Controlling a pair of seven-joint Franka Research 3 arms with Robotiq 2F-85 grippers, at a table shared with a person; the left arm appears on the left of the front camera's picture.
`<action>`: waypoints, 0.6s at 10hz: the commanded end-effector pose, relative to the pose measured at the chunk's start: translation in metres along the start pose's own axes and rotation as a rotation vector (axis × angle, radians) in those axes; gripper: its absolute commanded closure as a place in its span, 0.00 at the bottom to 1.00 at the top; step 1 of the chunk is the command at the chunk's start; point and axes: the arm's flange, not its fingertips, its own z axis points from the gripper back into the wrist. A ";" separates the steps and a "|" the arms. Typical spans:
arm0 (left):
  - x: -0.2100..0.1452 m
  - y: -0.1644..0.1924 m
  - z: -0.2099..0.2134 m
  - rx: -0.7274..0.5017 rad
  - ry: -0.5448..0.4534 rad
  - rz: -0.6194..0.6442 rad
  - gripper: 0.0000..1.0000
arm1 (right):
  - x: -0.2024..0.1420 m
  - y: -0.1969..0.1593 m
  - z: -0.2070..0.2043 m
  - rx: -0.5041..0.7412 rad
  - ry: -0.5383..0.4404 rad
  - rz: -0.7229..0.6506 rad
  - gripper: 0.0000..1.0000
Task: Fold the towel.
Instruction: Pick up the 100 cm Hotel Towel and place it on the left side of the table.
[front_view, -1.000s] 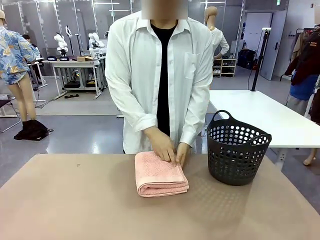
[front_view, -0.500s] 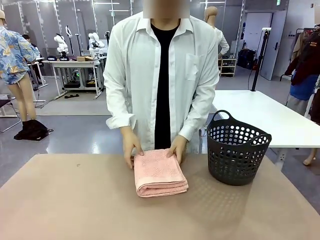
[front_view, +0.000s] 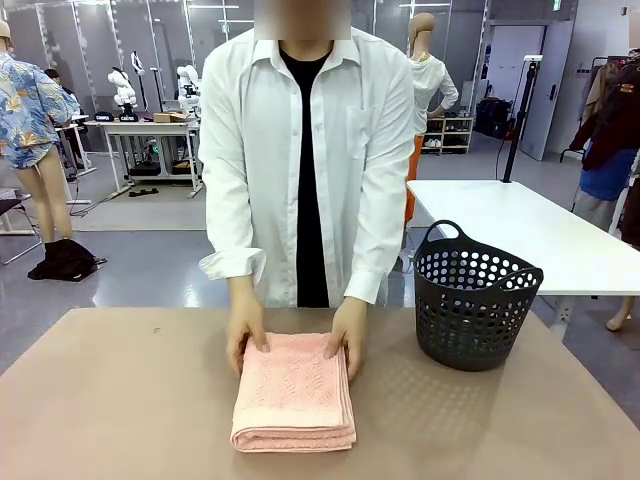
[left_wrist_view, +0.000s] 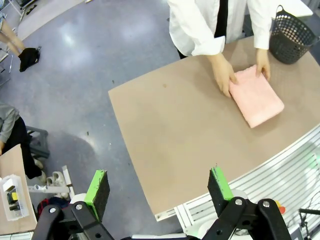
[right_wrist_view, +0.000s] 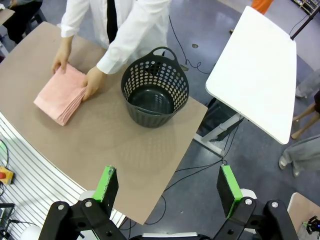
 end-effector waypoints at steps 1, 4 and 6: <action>0.002 0.001 0.003 0.004 0.013 0.006 0.00 | -0.001 0.001 0.001 -0.004 0.004 -0.006 0.00; 0.002 0.001 0.003 0.004 0.013 0.006 0.00 | -0.001 0.001 0.001 -0.004 0.004 -0.006 0.00; 0.002 0.001 0.003 0.004 0.013 0.006 0.00 | -0.001 0.001 0.001 -0.004 0.004 -0.006 0.00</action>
